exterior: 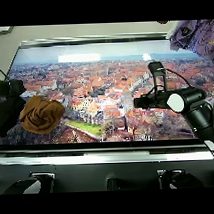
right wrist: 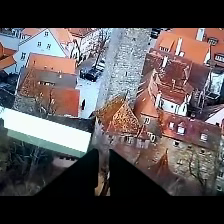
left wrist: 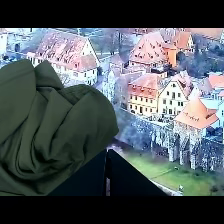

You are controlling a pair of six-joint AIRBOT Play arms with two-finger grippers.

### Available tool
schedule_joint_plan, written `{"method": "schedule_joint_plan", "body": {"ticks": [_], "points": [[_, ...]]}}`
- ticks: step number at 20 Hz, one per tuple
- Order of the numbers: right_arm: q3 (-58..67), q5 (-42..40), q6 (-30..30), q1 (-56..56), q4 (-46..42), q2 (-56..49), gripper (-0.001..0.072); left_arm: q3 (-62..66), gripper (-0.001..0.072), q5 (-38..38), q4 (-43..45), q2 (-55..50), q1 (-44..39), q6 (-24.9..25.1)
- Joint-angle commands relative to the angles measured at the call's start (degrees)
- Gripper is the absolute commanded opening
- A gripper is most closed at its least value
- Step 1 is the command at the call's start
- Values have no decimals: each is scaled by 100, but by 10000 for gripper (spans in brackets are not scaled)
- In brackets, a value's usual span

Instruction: Fold the clothes and pants, and hang the long-sleeved shirts on hangers.

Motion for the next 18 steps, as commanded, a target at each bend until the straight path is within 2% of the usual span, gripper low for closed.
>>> {"method": "schedule_joint_plan", "body": {"ticks": [1, 3, 4, 5, 6, 7, 8, 10, 12, 16, 18], "points": [[7, 0, 0, 4, 0, 4, 111, -2, 22, 66, 2, -13, 0, 0], [7, 0, 0, 4, 0, 4, 111, -2, 24, 81, 4, -31, -2, 2], [7, 0, 0, 4, 0, 4, 111, -2, 115, 229, 46, -52, 11, -2], [7, 0, 0, 7, 0, 4, 111, -2, 521, 225, 87, -96, 9, -55], [7, -2, 0, 7, 0, 4, 111, -15, 720, 118, 199, -157, 9, -389], [7, -4, 0, 4, 0, 4, 111, -39, 720, -96, 413, -256, 11, -640], [7, 0, 0, 4, 2, 4, 111, -138, 720, -275, 706, -382, 39, -656], [7, 9, 0, 4, 0, 4, 111, -708, 720, -92, 758, -549, 133, -656], [7, 9, 0, 4, -2, 4, 110, -1504, 720, 490, 752, -619, 238, -667], [7, 13, -2, 7, -4, 2, 110, -2815, 720, 1996, 774, -647, 588, -1467], [7, 17, -2, 4, -4, 2, 110, -3095, 720, 2494, 796, -785, 713, -1530]]}}
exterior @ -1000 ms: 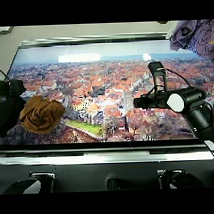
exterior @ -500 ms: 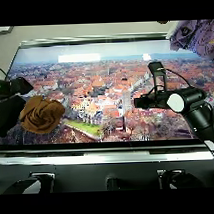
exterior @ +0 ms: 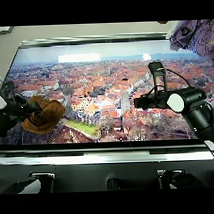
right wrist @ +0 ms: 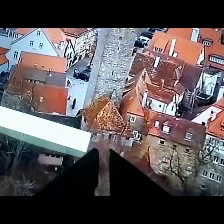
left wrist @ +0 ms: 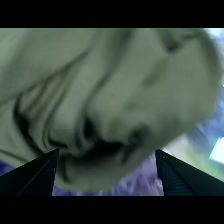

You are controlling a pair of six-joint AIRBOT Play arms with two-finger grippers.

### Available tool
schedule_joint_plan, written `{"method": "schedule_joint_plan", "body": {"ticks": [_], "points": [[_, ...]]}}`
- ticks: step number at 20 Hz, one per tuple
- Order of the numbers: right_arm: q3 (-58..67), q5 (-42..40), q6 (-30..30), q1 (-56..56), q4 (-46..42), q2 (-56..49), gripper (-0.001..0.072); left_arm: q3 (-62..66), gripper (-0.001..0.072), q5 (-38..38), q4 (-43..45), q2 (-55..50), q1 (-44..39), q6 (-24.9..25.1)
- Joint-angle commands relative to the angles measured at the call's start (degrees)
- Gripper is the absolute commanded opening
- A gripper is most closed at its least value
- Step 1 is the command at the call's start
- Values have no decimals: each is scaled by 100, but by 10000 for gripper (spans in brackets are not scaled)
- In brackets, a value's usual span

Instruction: Fold the clothes and pants, and hang the long-sleeved shirts on hangers.

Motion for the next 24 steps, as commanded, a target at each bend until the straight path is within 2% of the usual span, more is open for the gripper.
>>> {"method": "schedule_joint_plan", "body": {"ticks": [1, 4, 5, 6, 7, 8, 10, 11, 14, 16, 19, 21, 22, 24], "points": [[7, 15, -2, 4, -2, 2, 110, -658, 720, 1123, 90, -216, 225, -352], [7, 15, 0, 4, 0, 2, 110, -660, 700, 1515, 50, -498, 229, -354], [7, 15, 0, 7, 0, 2, 110, -658, 517, 1530, -61, -570, 232, -352], [7, 15, 0, 4, 2, 2, 111, -658, 104, 1478, -256, -603, 229, -348], [7, 20, 0, 4, 2, 4, 111, -658, 19, 1443, -522, -597, 216, -306], [7, 28, 0, 4, 4, 4, 111, -632, 19, 1322, -927, -579, 181, -302], [13, 160, 0, 4, 0, 22, 111, -503, 18, 944, -1786, -549, -96, 155], [13, 258, 0, 4, -11, 33, 111, -442, 18, 800, -2253, -505, -374, 345], [13, 669, 0, 4, -208, 136, 111, -337, 17, 927, -3467, -385, -1670, 385], [13, 1045, 0, 4, -452, 273, 110, -295, 17, 1447, -4100, -402, -2804, 376], [13, 1532, 0, 4, -833, 581, 111, -295, 17, 2839, -4986, -634, -4454, 354], [13, 1786, 0, 4, -1071, 785, 114, -295, 17, 3622, -5630, -975, -5246, 164], [13, 1891, 0, 4, -1158, 863, 130, -295, 17, 3915, -5943, -1185, -5560, 166], [11, 2022, -2, 4, -1290, 949, 234, -295, 34, 4170, -6218, -1510, -5893, 164]]}}
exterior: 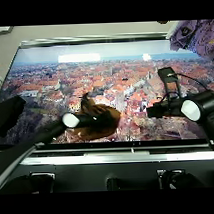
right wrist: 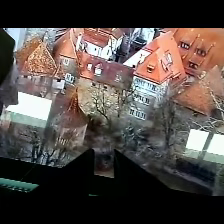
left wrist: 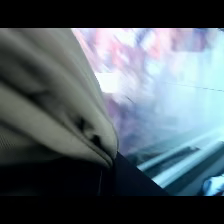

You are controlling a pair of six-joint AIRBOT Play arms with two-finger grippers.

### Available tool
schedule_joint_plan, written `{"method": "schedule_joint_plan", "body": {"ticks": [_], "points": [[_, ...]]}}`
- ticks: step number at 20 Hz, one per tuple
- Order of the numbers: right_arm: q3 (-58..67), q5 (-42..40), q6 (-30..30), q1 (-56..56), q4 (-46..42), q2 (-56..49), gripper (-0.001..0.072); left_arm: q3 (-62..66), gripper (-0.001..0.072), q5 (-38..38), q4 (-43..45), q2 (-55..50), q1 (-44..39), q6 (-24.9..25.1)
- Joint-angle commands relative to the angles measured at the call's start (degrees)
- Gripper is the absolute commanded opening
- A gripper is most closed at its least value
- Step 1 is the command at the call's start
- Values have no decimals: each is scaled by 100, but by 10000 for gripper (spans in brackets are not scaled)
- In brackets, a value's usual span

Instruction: Fold the clothes and pants, and hang the long-sleeved shirts on hangers.

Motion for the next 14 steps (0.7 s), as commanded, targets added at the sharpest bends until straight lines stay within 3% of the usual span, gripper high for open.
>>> {"method": "schedule_joint_plan", "body": {"ticks": [1, 2, 3, 5, 7, 9, 11, 12, 14], "points": [[2, 409, 0, 4, -391, 177, 302, 7, 120, 852, -837, -459, -793, -63], [-2, 396, 0, 4, -481, 175, 377, 7, 301, 852, -837, -424, -693, -44], [-2, 343, 0, 0, -614, 175, 400, 7, 455, 813, -835, -328, -520, 85], [-2, 214, 7, 0, -1121, 168, 406, 7, 665, 444, -826, 15, 103, 748], [-4, -44, 149, -227, -1727, 105, 483, 7, 677, -374, -529, 474, 992, 1211], [-15, -439, 614, -1237, -1130, -125, 494, 7, 678, -1204, 173, 957, 1930, 1204], [-63, -715, 699, -2618, 1191, -669, 494, 7, 678, -1908, 723, 1364, 2776, 1207], [-146, -828, 210, -3165, 2824, -1038, 492, 7, 678, -2192, 949, 1519, 3152, 1207], [-254, -872, -944, -3497, 4966, -1812, 485, 7, 677, -2553, 1193, 1696, 3692, 1207]]}}
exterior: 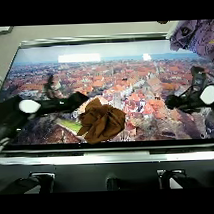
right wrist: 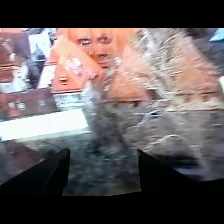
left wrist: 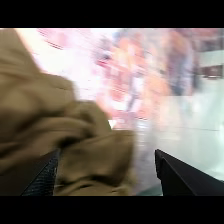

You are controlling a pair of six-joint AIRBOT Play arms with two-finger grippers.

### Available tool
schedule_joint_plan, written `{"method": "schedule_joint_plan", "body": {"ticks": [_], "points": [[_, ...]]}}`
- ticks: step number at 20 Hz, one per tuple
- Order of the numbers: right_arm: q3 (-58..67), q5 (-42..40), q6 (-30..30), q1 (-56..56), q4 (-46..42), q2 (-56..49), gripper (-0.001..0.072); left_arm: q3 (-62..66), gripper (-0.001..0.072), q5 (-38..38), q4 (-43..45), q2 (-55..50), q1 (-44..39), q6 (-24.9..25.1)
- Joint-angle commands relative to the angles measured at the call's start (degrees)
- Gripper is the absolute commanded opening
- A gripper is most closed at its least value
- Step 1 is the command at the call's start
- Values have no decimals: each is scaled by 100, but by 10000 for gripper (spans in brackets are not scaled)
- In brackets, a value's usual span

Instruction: Fold the clothes and pants, and hang the long-sleeved shirts on hangers.

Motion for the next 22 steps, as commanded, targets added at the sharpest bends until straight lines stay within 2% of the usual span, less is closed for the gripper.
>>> {"method": "schedule_joint_plan", "body": {"ticks": [1, 4, 7, 12, 18, 19, 22], "points": [[-122, -280, -1425, -846, 3836, -1272, 485, 4, 677, -1034, 636, 411, 1139, 103], [-120, -380, -1952, -225, 4083, -2188, 494, 2, 677, -1226, 658, 404, 1526, 103], [-120, -702, -2017, 348, 4168, -2763, 494, 2, 676, -1244, 660, 402, 1644, 103], [-120, -1143, -2009, 1165, 4227, -3095, 491, 2, 676, -1241, 723, 402, 1639, 101], [-120, -1373, -1670, 1309, 4186, -3270, 471, 2, 677, -1641, 944, 407, 1751, 96], [-120, -1325, -1670, 1309, 4194, -3314, 426, 2, 677, -1808, 1027, 407, 1814, 94], [-120, -1150, -1928, 1309, 4387, -3401, 198, 2, 677, -2433, 1154, 411, 2100, 103]]}}
